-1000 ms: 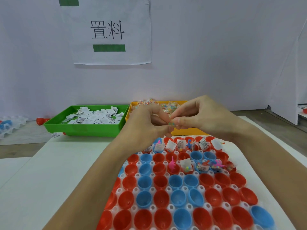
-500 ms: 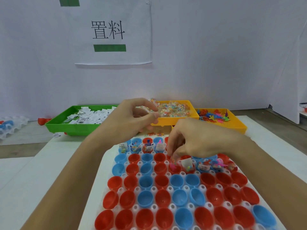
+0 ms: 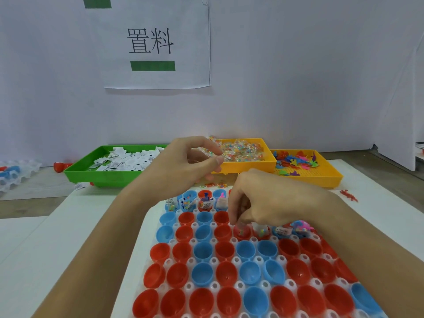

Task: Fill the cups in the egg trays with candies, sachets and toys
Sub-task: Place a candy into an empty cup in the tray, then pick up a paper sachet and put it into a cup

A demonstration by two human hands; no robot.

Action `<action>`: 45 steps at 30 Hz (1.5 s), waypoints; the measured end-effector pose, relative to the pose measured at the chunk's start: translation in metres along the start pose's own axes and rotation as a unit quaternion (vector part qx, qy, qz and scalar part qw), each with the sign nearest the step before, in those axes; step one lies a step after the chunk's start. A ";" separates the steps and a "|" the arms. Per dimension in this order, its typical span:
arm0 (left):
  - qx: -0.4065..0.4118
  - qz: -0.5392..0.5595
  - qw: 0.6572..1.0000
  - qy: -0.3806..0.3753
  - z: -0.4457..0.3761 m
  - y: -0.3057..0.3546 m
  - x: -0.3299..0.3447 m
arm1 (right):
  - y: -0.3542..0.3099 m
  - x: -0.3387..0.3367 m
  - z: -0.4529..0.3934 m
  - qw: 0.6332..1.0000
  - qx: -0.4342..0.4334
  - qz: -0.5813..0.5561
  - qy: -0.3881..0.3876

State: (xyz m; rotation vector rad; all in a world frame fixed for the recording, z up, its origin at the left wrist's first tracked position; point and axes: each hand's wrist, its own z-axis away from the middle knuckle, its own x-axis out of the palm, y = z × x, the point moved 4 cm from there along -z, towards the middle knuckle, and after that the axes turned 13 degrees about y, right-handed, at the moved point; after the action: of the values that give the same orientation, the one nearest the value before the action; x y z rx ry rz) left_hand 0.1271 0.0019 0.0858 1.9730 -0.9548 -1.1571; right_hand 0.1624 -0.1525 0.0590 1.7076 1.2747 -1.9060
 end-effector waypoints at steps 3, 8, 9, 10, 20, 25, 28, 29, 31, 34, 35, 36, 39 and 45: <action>0.000 0.002 1.000 0.001 0.000 0.000 0.000 | 0.001 0.003 0.000 1.000 0.005 0.010 -0.004; 0.003 -0.013 1.000 0.006 -0.001 -0.002 -0.001 | 0.000 0.003 0.000 1.000 -0.002 0.016 -0.010; 0.001 -0.013 1.000 0.006 -0.001 -0.003 -0.001 | 0.000 0.003 0.001 1.000 -0.003 0.013 -0.013; 0.000 -0.013 1.000 0.006 -0.001 -0.003 -0.001 | 0.001 0.003 0.001 1.000 -0.004 0.012 -0.015; 0.003 -0.075 0.997 0.027 -0.003 -0.013 -0.004 | 0.001 0.001 0.002 0.999 -0.010 0.043 -0.011; -0.011 -0.092 0.994 0.057 -0.005 -0.018 -0.011 | 0.000 -0.005 0.003 0.999 -0.029 0.030 -0.009; -0.038 -0.120 0.984 0.128 -0.008 -0.030 -0.025 | 0.001 -0.012 0.004 0.999 -0.032 0.001 0.000; -0.055 -0.128 0.977 0.163 -0.009 -0.036 -0.032 | 0.002 -0.017 0.005 0.999 -0.032 -0.011 0.009; -0.096 -0.125 0.959 0.235 -0.009 -0.048 -0.050 | 0.005 -0.026 0.005 0.999 -0.034 -0.022 0.033; -0.135 -0.121 0.925 0.334 -0.008 -0.063 -0.075 | 0.012 -0.043 0.007 0.995 -0.037 -0.028 0.083; -0.140 -0.132 0.914 0.357 -0.008 -0.067 -0.080 | 0.014 -0.048 0.007 0.994 -0.037 -0.033 0.100; -0.142 -0.149 0.907 0.368 -0.010 -0.070 -0.084 | 0.017 -0.053 0.008 0.992 -0.036 -0.037 0.115; -0.140 -0.224 0.909 0.322 -0.029 -0.081 -0.081 | 0.024 -0.064 0.011 0.988 -0.038 -0.036 0.146; -0.135 -0.376 0.900 0.175 -0.082 -0.105 -0.058 | 0.029 -0.074 0.015 0.984 -0.032 -0.043 0.170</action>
State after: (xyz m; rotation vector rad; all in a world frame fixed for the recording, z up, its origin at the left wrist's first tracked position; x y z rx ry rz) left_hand 0.2087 0.1186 0.0581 2.2595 0.1915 -1.1652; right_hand 0.1922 -0.2056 0.1129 2.0370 1.5348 -1.6419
